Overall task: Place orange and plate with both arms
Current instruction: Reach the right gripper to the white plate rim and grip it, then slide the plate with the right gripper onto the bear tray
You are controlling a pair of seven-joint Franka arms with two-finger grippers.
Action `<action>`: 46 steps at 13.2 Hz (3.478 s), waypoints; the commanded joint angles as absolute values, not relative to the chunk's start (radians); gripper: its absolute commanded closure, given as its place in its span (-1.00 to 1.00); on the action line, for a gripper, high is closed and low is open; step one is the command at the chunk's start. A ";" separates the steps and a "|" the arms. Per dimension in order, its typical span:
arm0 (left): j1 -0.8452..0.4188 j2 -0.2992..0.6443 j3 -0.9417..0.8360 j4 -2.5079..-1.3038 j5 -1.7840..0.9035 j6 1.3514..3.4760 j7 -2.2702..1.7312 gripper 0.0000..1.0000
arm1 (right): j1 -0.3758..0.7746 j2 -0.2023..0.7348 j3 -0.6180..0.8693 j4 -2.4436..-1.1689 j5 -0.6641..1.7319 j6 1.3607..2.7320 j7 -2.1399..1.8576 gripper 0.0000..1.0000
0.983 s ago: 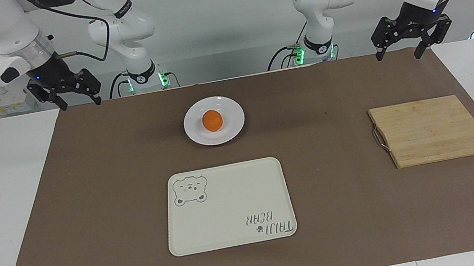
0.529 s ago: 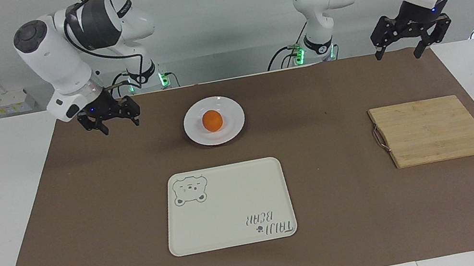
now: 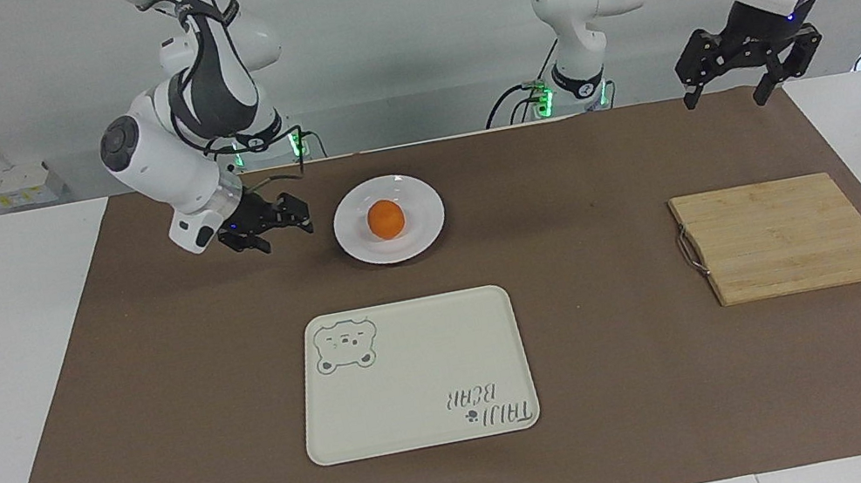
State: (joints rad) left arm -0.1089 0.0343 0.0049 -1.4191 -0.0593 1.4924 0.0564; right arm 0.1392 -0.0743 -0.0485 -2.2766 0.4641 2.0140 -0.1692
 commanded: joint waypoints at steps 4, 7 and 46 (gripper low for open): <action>-0.091 0.029 -0.005 -1.408 -0.051 1.471 0.048 -1.00 | 0.135 -0.084 -0.051 -2.451 0.708 2.043 -0.371 -1.00; -0.091 0.031 -0.005 -1.408 -0.051 1.471 0.048 -1.00 | 0.135 -0.048 -0.051 -2.503 0.828 2.093 -0.478 -1.00; -0.091 0.029 -0.005 -1.408 -0.051 1.471 0.048 -1.00 | 0.132 0.133 -0.052 -2.280 1.221 2.088 -0.718 1.00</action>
State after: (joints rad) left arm -0.1045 0.0343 0.0060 -1.4191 -0.0593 1.4923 0.0556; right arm 0.1559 0.0762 -0.0539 -2.3646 1.1821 2.1165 -0.6881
